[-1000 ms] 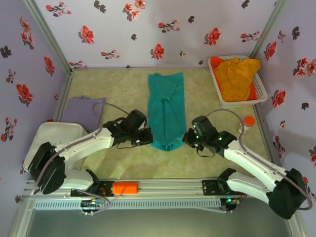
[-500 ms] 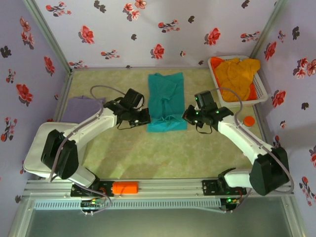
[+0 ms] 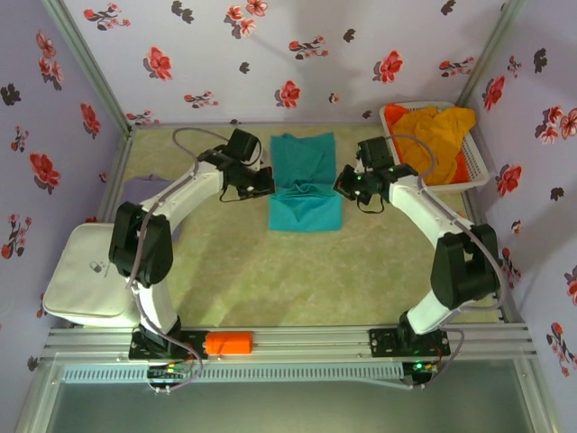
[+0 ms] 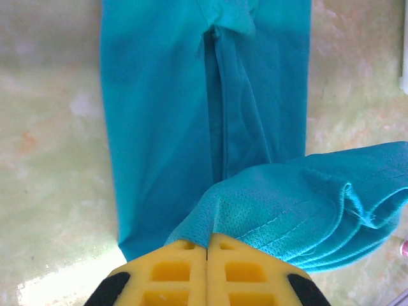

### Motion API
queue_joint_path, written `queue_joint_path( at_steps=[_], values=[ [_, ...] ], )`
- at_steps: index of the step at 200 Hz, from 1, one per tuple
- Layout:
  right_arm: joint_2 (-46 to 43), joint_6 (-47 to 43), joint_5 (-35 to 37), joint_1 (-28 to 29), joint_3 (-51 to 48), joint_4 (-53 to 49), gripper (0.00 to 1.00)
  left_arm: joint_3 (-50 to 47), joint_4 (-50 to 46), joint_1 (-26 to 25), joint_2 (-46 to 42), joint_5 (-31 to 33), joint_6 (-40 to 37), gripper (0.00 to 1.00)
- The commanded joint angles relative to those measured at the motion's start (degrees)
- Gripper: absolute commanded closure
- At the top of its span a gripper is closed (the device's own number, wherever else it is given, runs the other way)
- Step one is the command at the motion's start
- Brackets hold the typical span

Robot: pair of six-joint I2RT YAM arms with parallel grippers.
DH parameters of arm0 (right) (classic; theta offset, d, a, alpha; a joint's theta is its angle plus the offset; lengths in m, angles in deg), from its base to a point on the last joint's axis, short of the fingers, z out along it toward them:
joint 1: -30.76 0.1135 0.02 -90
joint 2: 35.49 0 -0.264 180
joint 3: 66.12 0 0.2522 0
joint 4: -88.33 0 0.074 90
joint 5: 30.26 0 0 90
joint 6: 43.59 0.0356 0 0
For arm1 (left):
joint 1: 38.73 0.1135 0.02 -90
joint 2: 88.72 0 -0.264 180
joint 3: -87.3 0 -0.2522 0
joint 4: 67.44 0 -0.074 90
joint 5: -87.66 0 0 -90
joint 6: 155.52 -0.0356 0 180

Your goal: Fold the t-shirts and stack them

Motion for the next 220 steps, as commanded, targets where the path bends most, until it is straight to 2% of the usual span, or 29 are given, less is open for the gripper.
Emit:
queue_joint_path(
  at_steps=[1,57,140,147,157,171,182,205,220],
  values=[
    [3.3,-3.2,-2.2,-1.5,3.3,1.7,1.0,4.1,-1.3,1.1,3.5,-2.1,-3.5,1.0],
    [10.4,-4.7,-7.0,-4.0,7.4,5.5,1.0,9.5,0.4,2.9,10.9,-4.7,-5.1,1.0],
    [18.9,-6.1,-7.6,-4.9,12.2,7.9,1.0,16.4,-0.4,4.3,18.3,-5.4,-6.9,1.0],
    [19.8,-6.1,-7.3,-5.2,12.8,7.5,1.0,17.0,-0.6,4.3,19.2,-5.4,-6.9,0.94],
    [20.9,-6.2,-6.9,-5.3,13.7,6.5,0.93,18.1,-1.2,4.4,20.1,-5.4,-7.0,0.81],
    [21.8,-6.6,-5.9,-5.7,13.9,6.1,0.54,19.1,-2.1,4.9,20.9,-4.3,-7.3,0.63],
    [22.0,-7.3,-5.7,-5.8,13.9,5.9,0.34,19.6,-3.1,5.5,20.6,-3.7,-7.6,0.55],
    [20.1,-8.4,-5.4,-6.0,12.9,4.2,0.24,18.4,-4.8,6.5,17.4,-2.4,-8.0,0.51],
    [17.2,-8.6,-4.9,-6.0,10.8,3.8,0.22,15.7,-5.0,6.4,13.8,-0.7,-7.7,0.5]
  ],
)
